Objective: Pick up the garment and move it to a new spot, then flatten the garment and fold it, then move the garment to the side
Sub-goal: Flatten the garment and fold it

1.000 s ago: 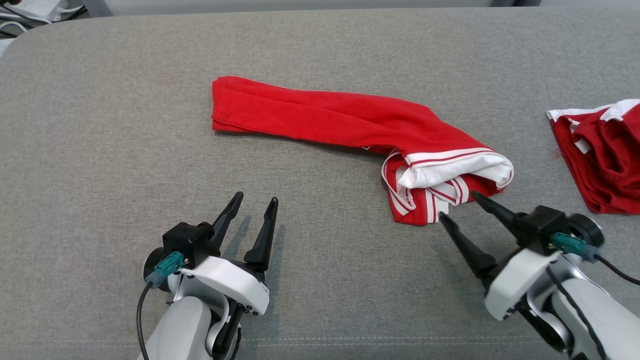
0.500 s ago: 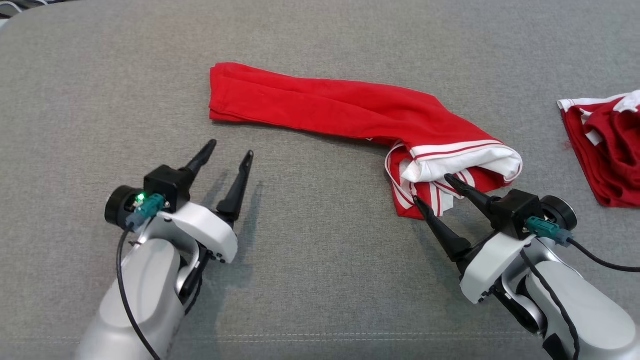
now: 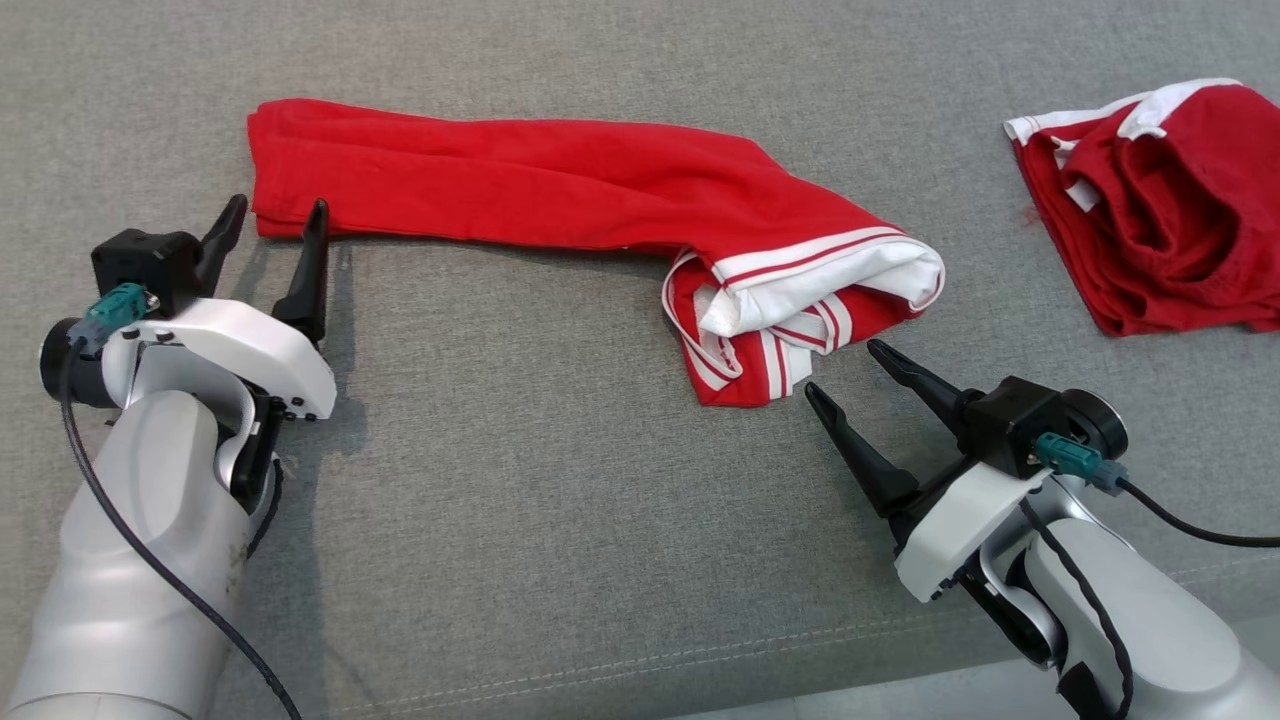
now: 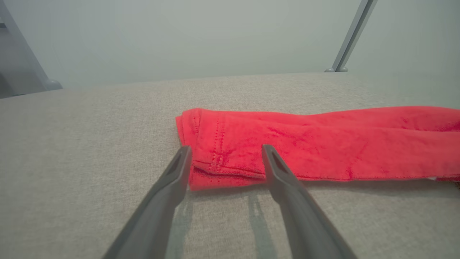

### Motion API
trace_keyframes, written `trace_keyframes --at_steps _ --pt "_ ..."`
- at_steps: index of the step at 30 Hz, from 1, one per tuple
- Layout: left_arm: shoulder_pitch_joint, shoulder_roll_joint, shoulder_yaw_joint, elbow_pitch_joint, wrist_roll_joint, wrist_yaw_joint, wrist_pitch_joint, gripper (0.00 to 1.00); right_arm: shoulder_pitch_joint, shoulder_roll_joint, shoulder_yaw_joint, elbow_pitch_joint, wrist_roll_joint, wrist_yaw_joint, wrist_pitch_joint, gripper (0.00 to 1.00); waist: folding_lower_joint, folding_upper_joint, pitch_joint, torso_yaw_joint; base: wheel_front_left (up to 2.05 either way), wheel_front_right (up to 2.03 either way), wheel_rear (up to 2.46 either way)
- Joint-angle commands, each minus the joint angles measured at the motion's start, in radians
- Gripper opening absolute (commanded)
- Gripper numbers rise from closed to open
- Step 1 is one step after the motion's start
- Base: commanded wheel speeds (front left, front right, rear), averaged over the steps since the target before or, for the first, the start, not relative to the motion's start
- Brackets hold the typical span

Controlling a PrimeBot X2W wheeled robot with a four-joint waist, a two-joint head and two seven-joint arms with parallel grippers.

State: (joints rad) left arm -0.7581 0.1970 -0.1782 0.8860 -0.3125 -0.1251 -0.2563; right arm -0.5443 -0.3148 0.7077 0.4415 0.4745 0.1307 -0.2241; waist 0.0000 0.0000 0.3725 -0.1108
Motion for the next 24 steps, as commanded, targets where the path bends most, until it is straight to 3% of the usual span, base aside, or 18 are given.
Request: trace_keyframes --at_steps 1,12,13,14,15,16,17,18,24 --pt "-0.037 0.045 0.041 -0.006 -0.013 0.001 -0.006 1.00 0.008 0.002 -0.002 -0.008 -0.005 0.000 -0.019 1.00 0.0000 0.0000 0.017 -0.023 0.00 0.00 0.00" --pt "-0.045 0.047 0.108 0.001 -0.012 0.004 -0.006 0.99 0.003 0.016 -0.005 0.003 -0.004 0.000 -0.031 1.00 0.0000 0.0000 0.034 -0.040 0.00 0.00 0.00" --pt "-0.046 0.047 0.113 -0.009 -0.011 0.003 -0.006 0.85 0.002 0.016 -0.005 0.004 -0.003 0.000 -0.032 1.00 0.0000 0.0000 0.035 -0.040 0.00 0.00 0.00" --pt "-0.045 0.047 0.117 -0.023 -0.006 0.003 -0.006 0.54 0.001 0.017 -0.005 0.004 -0.002 0.000 -0.032 1.00 0.0000 0.0000 0.037 -0.041 0.00 0.00 0.00" --pt "-0.043 0.047 0.120 -0.034 -0.001 0.002 -0.006 0.35 0.000 0.018 -0.005 0.006 -0.001 0.000 -0.033 1.00 0.0000 0.0000 0.038 -0.041 0.00 0.00 0.00" --pt "-0.040 0.044 0.122 -0.039 0.001 0.001 -0.006 0.07 0.000 0.019 -0.004 0.007 0.000 0.000 -0.033 1.00 0.0000 0.0000 0.039 -0.041 0.00 0.00 0.00" --pt "-0.040 0.044 0.122 -0.039 0.001 0.001 -0.006 0.07 0.000 0.019 -0.004 0.007 0.000 0.000 -0.033 1.00 0.0000 0.0000 0.039 -0.041 0.00 0.00 0.00" --pt "-0.036 0.040 0.121 -0.038 0.004 0.001 -0.006 0.00 0.001 0.019 -0.005 0.009 0.002 0.000 -0.034 1.00 0.0000 0.0000 0.039 -0.041 0.00 0.00 0.00" --pt "-0.033 0.037 0.123 -0.018 0.012 -0.003 -0.006 0.00 -0.003 0.017 -0.010 0.019 0.010 0.000 -0.035 1.00 0.0000 0.0000 0.037 -0.043 0.00 0.00 0.00"
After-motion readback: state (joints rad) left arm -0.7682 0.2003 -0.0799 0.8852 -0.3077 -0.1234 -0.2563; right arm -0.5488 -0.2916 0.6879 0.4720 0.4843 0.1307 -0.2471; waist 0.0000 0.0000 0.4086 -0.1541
